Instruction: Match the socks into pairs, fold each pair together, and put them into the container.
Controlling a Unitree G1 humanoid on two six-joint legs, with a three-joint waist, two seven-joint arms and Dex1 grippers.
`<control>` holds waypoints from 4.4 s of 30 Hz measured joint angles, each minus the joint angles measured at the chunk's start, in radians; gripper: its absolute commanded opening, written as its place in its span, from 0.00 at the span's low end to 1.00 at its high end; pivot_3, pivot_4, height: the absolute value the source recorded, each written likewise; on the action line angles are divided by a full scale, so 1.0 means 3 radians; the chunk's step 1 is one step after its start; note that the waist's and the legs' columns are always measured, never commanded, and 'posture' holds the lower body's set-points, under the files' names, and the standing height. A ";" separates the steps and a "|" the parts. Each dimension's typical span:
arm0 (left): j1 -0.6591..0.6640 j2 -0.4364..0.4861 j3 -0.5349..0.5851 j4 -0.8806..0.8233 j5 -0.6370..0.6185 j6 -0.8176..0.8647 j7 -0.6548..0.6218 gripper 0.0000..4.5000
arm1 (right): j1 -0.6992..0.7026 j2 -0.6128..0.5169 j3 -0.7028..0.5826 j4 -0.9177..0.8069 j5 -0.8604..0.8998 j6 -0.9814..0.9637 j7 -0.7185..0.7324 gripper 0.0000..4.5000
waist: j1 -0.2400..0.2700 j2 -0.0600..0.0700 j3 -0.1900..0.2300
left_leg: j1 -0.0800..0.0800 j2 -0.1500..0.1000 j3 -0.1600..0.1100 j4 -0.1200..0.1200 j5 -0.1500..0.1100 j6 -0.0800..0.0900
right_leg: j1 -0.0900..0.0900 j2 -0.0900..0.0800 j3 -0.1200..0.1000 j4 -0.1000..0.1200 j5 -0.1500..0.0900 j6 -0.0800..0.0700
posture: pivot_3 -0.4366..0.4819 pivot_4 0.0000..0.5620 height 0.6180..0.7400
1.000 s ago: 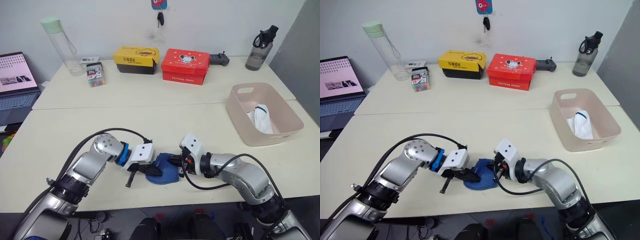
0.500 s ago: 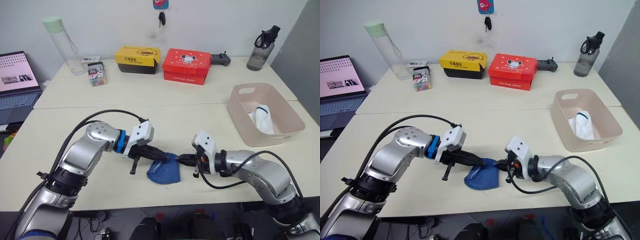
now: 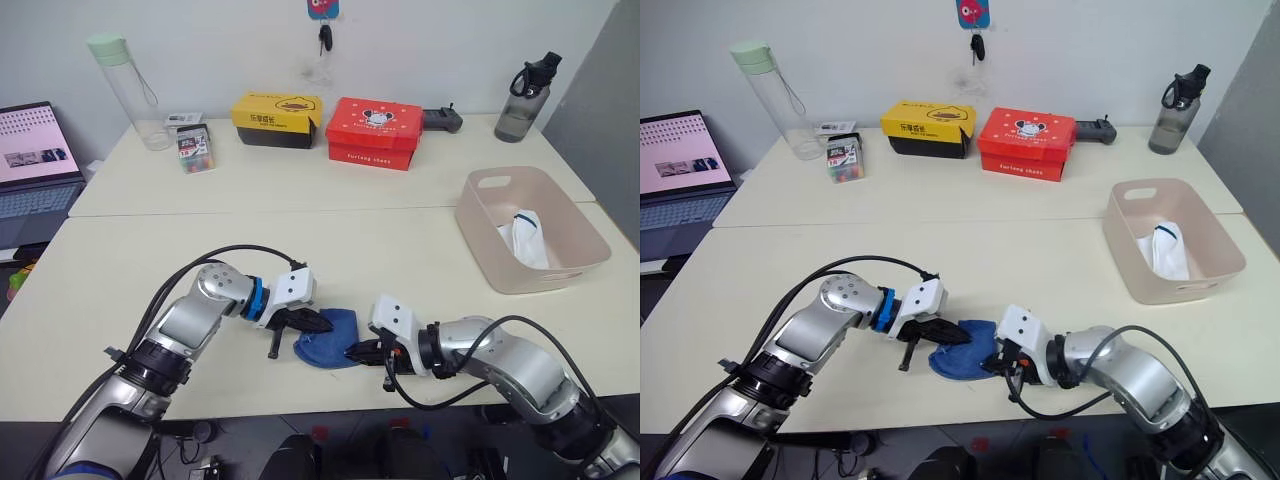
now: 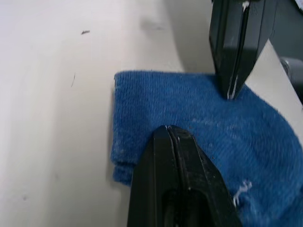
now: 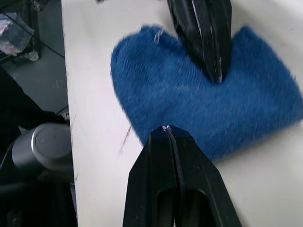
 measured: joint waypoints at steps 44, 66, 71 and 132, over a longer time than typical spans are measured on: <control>0.0387 0.0151 0.0201 -0.0192 0.0085 -0.0383 -0.0070 0.00 | -0.0254 0.1160 -0.1404 0.0267 0.1076 0.2375 -0.0934 0.99 | -0.0010 0.0002 -0.0001 | 0.0003 0.0000 0.0000 -0.0003 0.0000 0.0000 | 0.0001 0.0000 0.0002 0.0002 0.0000 0.0000 | 0.48 0.27 0.88; 0.0387 0.0042 0.0225 -0.0067 0.0075 -0.0524 0.0026 0.00 | -0.0371 0.1792 -0.1670 0.0711 0.1008 0.2392 -0.1312 0.00 | -0.0011 0.0004 -0.0002 | 0.0005 -0.0001 0.0001 -0.0003 0.0000 0.0000 | 0.0000 0.0000 0.0004 0.0005 0.0000 0.0000 | 0.48 0.27 0.88; 0.0284 -0.0103 0.0296 -0.0034 -0.0153 -0.0140 0.0067 0.04 | -0.0263 0.1499 -0.1684 0.0127 0.1077 0.2327 -0.1301 0.00 | -0.0003 0.0005 -0.0001 | -0.0002 -0.0003 -0.0001 0.0001 0.0000 0.0000 | -0.0002 -0.0001 0.0003 0.0005 0.0000 0.0000 | 0.48 0.27 0.88; -0.1170 -0.0925 0.0475 -0.0413 -0.0746 0.1216 0.0793 1.00 | -0.1413 -0.1511 -0.0825 0.2832 -0.2170 -0.2600 0.1212 1.00 | 0.0002 0.0005 0.0015 | -0.0001 0.0004 0.0035 0.0004 0.0000 0.0000 | -0.0005 0.0001 0.0022 0.0002 -0.0001 0.0001 | 0.48 0.27 0.88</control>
